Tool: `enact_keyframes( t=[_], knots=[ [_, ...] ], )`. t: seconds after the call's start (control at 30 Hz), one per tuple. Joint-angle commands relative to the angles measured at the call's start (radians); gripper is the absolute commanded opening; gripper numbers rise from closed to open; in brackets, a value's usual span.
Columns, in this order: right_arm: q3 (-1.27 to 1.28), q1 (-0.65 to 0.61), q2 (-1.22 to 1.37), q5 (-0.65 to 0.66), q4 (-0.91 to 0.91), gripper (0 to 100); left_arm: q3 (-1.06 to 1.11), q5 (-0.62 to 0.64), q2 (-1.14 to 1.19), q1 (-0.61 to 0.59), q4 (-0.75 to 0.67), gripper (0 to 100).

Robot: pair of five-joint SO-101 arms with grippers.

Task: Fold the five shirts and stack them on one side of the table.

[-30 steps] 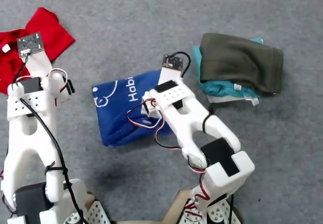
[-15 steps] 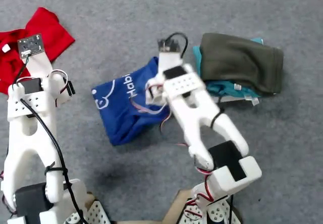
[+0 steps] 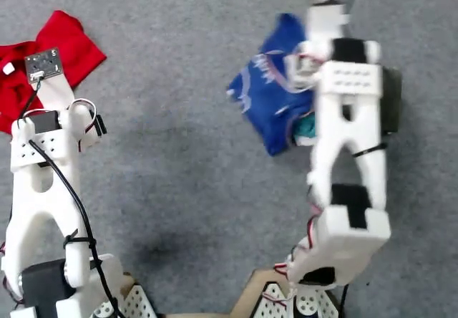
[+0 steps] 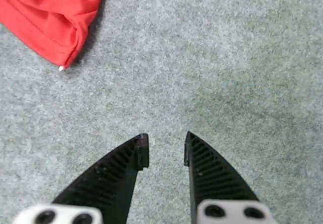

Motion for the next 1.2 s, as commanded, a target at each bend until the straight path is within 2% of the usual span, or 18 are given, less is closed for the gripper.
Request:
enact_keyframes(
  t=[0.0, 0.23, 0.43, 0.5, 0.6, 0.7, 0.77, 1.03, 1.17],
  knots=[
    [-0.186, 0.153, 0.090, 0.032, 0.006, 1.5, -0.012, 0.000, -0.034, -0.005, 0.000, 14],
    [-0.426, 0.327, 0.318, 0.040, 0.046, 1.5, -0.012, 0.000, -0.034, -0.005, 0.002, 14],
    [-0.568, 0.336, 0.421, 0.041, 0.195, 2.8, -0.039, -0.005, -0.028, -0.047, 0.011, 17],
    [-0.610, 0.336, 0.440, 0.068, 0.261, 9.3, -0.071, 0.000, -0.026, -0.113, 0.012, 22],
    [-0.650, 0.336, 0.464, 0.114, 0.342, 26.7, -0.134, -0.009, -0.023, -0.217, 0.003, 23],
    [-0.691, 0.334, 0.472, 0.129, 0.361, 42.3, -0.203, -0.069, 0.005, -0.260, 0.000, 23],
    [-0.725, 0.334, 0.472, 0.115, 0.361, 46.5, -0.260, -0.098, 0.071, -0.266, 0.000, 24],
    [-0.888, 0.327, 0.472, 0.089, 0.402, 36.8, -0.664, -0.104, 0.612, -0.323, 0.011, 25],
    [-0.964, 0.311, 0.472, 0.089, 0.402, 33.2, -0.898, -0.098, 0.875, -0.315, 0.075, 24]
  ],
)
